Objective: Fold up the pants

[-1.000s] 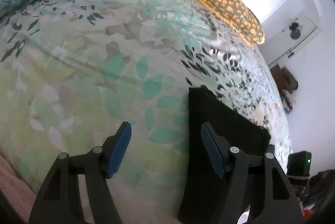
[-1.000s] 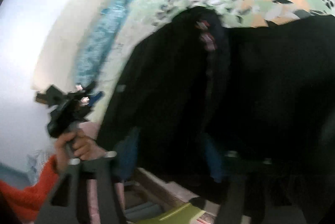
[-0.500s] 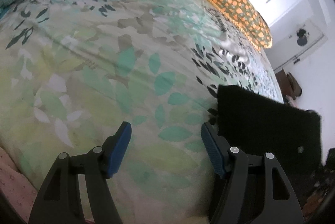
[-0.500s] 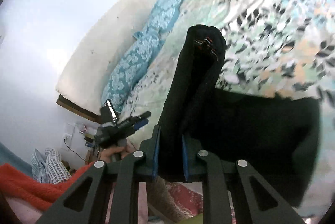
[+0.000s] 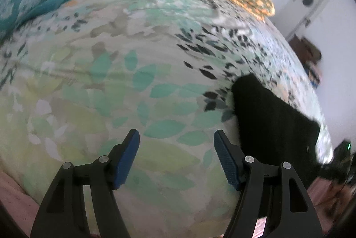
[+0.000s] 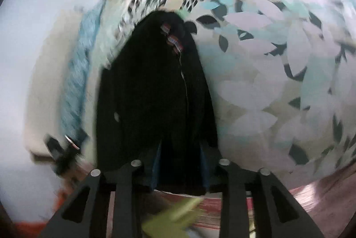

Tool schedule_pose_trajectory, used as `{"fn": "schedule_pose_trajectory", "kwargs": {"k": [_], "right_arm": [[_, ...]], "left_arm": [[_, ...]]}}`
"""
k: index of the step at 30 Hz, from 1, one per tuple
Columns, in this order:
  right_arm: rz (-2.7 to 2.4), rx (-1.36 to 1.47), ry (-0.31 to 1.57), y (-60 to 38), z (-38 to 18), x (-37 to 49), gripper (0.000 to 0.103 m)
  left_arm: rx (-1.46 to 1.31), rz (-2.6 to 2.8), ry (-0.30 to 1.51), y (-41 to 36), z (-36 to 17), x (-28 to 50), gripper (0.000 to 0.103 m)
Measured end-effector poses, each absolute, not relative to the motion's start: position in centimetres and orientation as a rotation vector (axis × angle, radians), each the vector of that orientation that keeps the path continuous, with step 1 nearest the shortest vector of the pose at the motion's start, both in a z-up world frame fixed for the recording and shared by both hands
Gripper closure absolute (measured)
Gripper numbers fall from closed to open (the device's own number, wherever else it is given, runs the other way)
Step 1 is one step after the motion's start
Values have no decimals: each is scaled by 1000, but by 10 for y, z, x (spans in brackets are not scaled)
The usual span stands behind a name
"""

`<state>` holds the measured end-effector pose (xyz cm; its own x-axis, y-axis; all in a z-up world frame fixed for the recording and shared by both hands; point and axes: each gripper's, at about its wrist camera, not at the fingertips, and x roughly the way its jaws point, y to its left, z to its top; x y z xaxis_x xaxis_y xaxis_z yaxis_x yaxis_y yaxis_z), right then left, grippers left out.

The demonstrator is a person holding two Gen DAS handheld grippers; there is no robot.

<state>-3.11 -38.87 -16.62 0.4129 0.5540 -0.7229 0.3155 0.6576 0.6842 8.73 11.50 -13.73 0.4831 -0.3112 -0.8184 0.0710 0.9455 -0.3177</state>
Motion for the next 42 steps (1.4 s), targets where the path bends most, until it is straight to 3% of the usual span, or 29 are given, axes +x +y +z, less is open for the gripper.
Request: {"fn": "schedule_pose_trajectory", "kwargs": {"k": [1, 5, 9, 11, 14, 16, 21, 26, 31, 42], "right_arm": [[146, 852, 1163, -391, -157, -32, 47], [83, 635, 1054, -392, -101, -25, 46], [226, 519, 988, -364, -64, 14, 47], [312, 554, 986, -355, -68, 34, 47], [205, 597, 1102, -355, -118, 66, 49], [121, 603, 1181, -360, -155, 74, 58], [110, 554, 1045, -359, -118, 45, 57], [146, 428, 1059, -331, -80, -5, 56], [149, 268, 1223, -293, -113, -42, 50], [124, 266, 1164, -286, -98, -62, 46]], "left_arm": [[-240, -247, 1039, 110, -133, 85, 31], [-199, -352, 997, 74, -111, 79, 22], [-91, -492, 980, 14, -99, 86, 22], [-27, -554, 967, -17, -99, 83, 20], [75, -603, 1017, -51, -122, 74, 13], [122, -592, 1094, -60, -147, 70, 14], [85, -575, 1098, -45, -145, 58, 13], [10, -551, 1075, -30, -127, 53, 13], [72, -517, 1136, -38, -138, 48, 13], [79, -449, 1139, -30, -136, 52, 13]]}}
